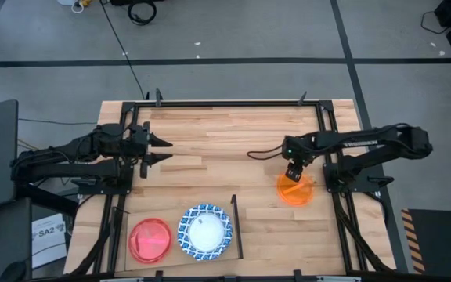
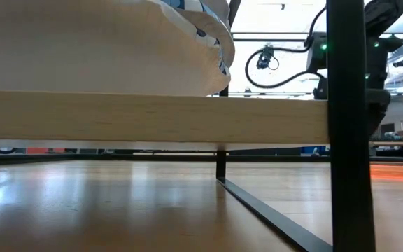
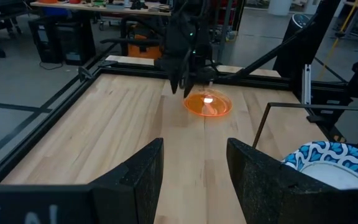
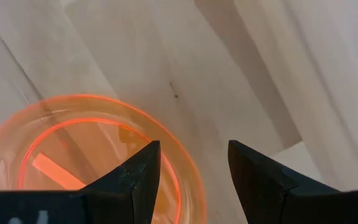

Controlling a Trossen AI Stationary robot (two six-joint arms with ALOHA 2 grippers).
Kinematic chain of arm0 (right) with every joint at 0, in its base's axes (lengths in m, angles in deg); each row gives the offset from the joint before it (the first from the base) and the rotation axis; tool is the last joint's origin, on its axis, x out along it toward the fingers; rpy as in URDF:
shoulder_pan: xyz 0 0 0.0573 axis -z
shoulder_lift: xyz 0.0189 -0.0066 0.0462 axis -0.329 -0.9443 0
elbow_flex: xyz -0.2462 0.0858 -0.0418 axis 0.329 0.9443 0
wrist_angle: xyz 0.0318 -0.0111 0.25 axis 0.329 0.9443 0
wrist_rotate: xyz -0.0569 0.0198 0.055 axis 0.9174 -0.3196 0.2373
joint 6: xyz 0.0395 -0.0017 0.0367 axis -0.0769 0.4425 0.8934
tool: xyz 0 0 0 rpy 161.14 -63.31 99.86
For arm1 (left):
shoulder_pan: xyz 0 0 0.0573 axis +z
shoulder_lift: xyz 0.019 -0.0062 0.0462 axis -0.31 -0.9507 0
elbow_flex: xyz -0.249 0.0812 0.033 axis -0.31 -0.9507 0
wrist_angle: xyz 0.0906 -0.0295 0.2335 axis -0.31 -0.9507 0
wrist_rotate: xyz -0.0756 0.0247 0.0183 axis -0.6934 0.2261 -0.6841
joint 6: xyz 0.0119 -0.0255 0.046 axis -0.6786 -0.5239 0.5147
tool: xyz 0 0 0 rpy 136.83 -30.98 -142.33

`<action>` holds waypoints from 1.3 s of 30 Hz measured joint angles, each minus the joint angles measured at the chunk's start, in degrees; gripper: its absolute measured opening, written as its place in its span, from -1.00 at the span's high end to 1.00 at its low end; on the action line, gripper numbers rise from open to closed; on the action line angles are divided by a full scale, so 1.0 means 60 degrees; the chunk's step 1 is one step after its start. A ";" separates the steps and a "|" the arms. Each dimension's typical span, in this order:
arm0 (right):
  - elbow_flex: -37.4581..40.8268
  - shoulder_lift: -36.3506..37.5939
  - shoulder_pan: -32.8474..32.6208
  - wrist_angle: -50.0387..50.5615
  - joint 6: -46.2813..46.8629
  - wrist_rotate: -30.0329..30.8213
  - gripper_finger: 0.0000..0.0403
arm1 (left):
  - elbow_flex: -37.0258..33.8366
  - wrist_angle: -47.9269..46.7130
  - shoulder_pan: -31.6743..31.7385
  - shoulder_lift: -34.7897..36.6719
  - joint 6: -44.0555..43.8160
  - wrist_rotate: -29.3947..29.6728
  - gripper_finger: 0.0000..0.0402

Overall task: Place and stack plates onto a shelf
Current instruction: Stack the orange plate on top of the pink plate on the shelf

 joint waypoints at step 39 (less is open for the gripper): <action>-0.0025 -0.1734 0.0339 -0.0143 -0.0351 -0.0912 0.66 | 0.0000 -0.0001 0.0000 0.0003 -0.0008 -0.0001 0.09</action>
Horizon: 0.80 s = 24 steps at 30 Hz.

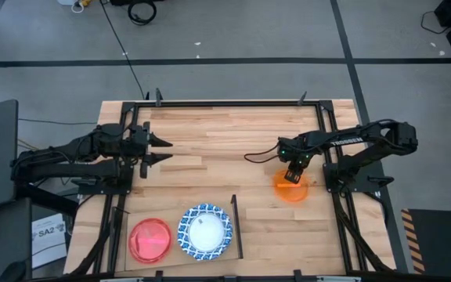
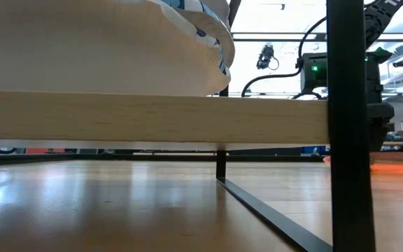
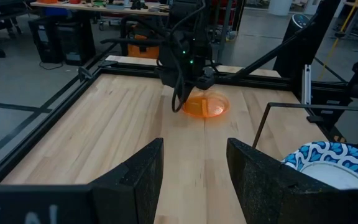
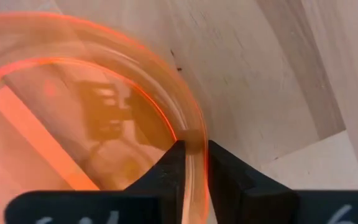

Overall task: Place and stack plates onto a shelf
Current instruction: Stack the orange plate on top of the pink plate on the shelf

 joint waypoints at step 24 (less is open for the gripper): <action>-0.0744 -0.0025 -0.0011 -0.0034 -0.0136 0.0025 0.96 | 0.0000 0.0001 0.0000 0.0001 0.0001 -0.0001 0.09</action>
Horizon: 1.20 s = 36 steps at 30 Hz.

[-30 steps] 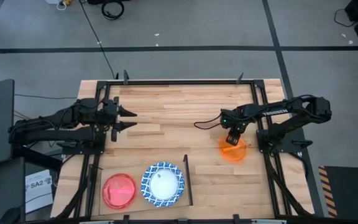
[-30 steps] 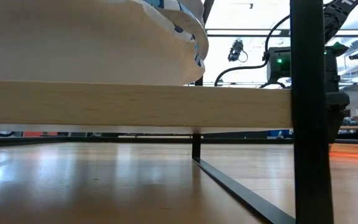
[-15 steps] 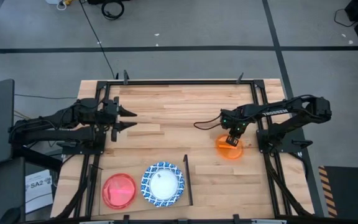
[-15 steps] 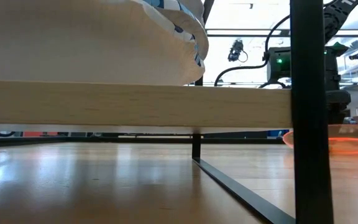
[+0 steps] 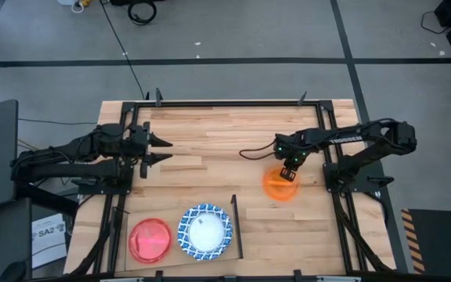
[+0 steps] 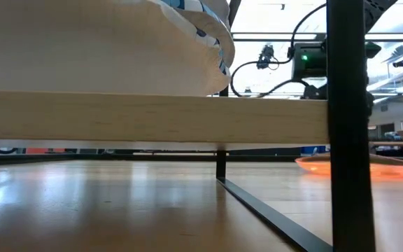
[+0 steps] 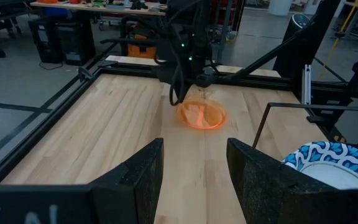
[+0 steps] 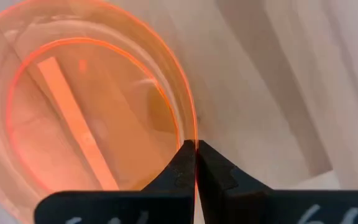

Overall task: Place and stack plates onto a shelf
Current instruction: Stack the orange plate on top of the pink plate on the shelf

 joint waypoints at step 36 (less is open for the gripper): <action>-0.2414 0.0025 0.0156 -0.5315 0.0460 0.2156 0.96 | 0.0003 0.0290 0.0000 -0.0006 -0.0011 0.0923 0.09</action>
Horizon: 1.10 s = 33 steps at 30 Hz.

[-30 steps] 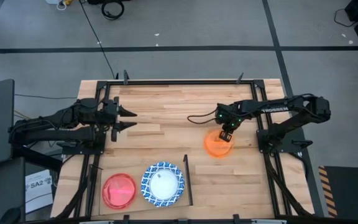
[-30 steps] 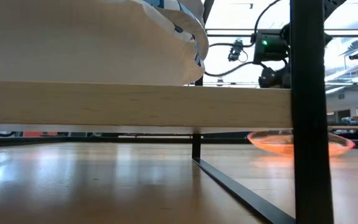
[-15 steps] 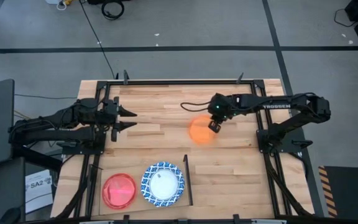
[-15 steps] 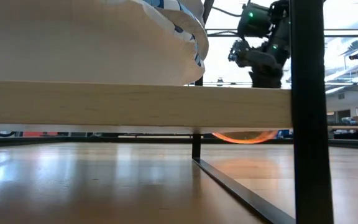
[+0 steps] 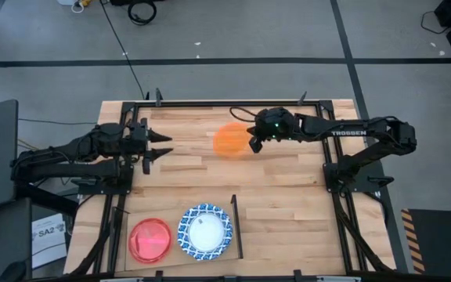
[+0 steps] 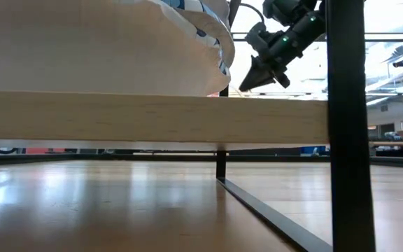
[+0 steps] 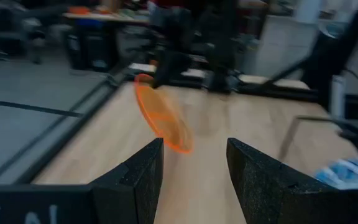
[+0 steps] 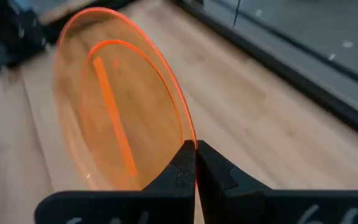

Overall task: Place and stack plates onto a shelf
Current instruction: Stack the orange plate on top of the pink plate on the shelf

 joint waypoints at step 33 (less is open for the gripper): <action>0.0000 0.0000 0.0002 -0.3329 -0.0031 0.2220 0.96 | 0.0007 0.6223 0.0000 -0.4979 -0.0017 0.3858 0.13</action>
